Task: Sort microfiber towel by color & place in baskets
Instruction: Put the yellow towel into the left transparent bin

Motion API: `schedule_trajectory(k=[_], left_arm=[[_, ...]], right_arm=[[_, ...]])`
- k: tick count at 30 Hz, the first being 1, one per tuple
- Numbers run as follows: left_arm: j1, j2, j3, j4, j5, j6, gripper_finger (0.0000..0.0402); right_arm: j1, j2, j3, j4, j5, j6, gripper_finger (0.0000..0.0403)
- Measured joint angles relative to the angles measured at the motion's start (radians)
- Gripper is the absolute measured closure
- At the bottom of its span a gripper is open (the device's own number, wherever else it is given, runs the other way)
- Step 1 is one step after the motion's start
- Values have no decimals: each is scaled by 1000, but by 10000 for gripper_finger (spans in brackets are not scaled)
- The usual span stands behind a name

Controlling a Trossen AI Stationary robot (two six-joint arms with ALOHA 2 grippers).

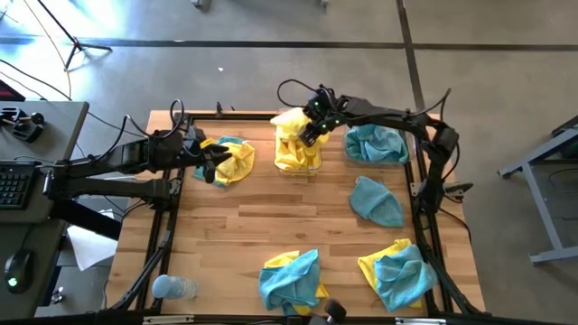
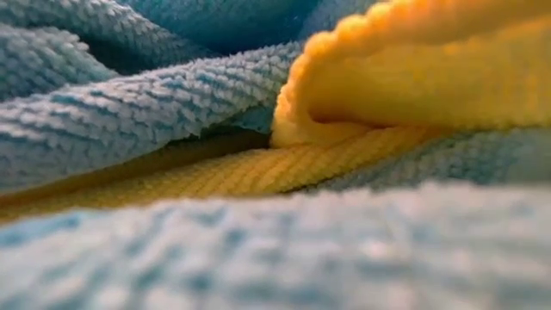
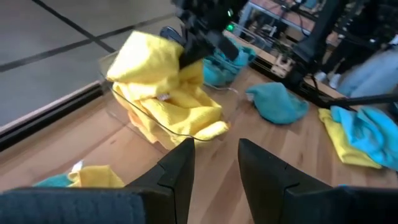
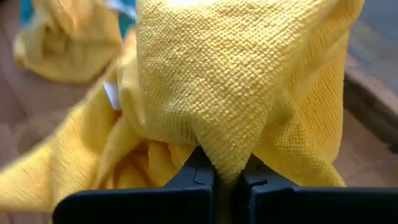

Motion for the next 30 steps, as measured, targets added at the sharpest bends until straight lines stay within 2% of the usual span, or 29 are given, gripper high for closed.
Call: schedule_trajectory(k=[5,10,15,20,23,25,27,30], left_arm=[[0,0,0,3,-27,-5,289],[0,0,0,3,-27,-25,289],[0,0,0,3,-30,-49,289],[0,0,0,3,-31,-79,289],[0,0,0,3,-31,-94,289],[0,0,0,3,-31,-94,289],[0,0,0,3,-31,-94,289],[0,0,0,3,-31,-98,289]], right_arm=[[21,33,-1,-44,-30,-142,389],[31,33,25,-128,-27,-193,331],[31,32,143,-267,18,-216,262],[31,30,309,-427,100,-270,228],[35,29,386,-461,165,-322,234],[41,31,418,-456,164,-369,253],[53,45,437,-449,153,-409,287],[73,88,440,-457,152,-457,360]])
